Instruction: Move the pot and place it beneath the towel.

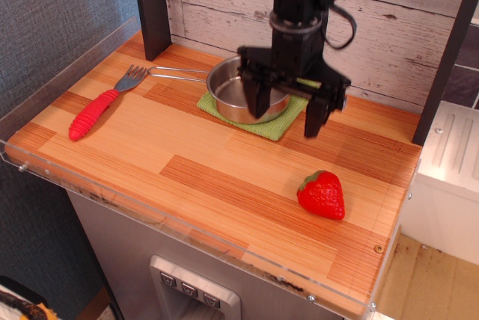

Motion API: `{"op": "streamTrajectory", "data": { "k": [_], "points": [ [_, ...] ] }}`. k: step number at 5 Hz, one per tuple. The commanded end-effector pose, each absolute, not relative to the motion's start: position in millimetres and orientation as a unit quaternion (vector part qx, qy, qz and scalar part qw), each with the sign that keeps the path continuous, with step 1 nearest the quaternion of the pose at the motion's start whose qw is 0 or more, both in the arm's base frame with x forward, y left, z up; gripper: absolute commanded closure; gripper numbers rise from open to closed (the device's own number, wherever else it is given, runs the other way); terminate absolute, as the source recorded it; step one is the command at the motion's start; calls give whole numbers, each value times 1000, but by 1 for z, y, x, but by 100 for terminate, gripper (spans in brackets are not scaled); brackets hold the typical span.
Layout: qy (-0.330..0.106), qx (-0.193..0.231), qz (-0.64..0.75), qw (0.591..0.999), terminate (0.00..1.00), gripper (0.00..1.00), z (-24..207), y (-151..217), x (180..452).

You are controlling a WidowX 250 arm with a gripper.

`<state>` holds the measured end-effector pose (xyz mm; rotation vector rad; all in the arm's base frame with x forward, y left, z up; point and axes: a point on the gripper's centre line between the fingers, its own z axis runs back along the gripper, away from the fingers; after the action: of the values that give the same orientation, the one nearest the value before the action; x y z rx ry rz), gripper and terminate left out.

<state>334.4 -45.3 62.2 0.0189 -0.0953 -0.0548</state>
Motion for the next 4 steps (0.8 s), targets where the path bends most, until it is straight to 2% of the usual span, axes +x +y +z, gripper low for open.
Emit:
{"op": "streamTrajectory", "data": {
  "k": [1,2,3,4],
  "points": [
    [-60,30,-18,998,0,0,65,-34,386],
    [-34,38,-9,999,0,0,49,-27,398],
    [-27,30,-9,999,0,0,40,-25,399],
    [-32,23,-13,999,0,100,40,-28,397]
  ]
}}
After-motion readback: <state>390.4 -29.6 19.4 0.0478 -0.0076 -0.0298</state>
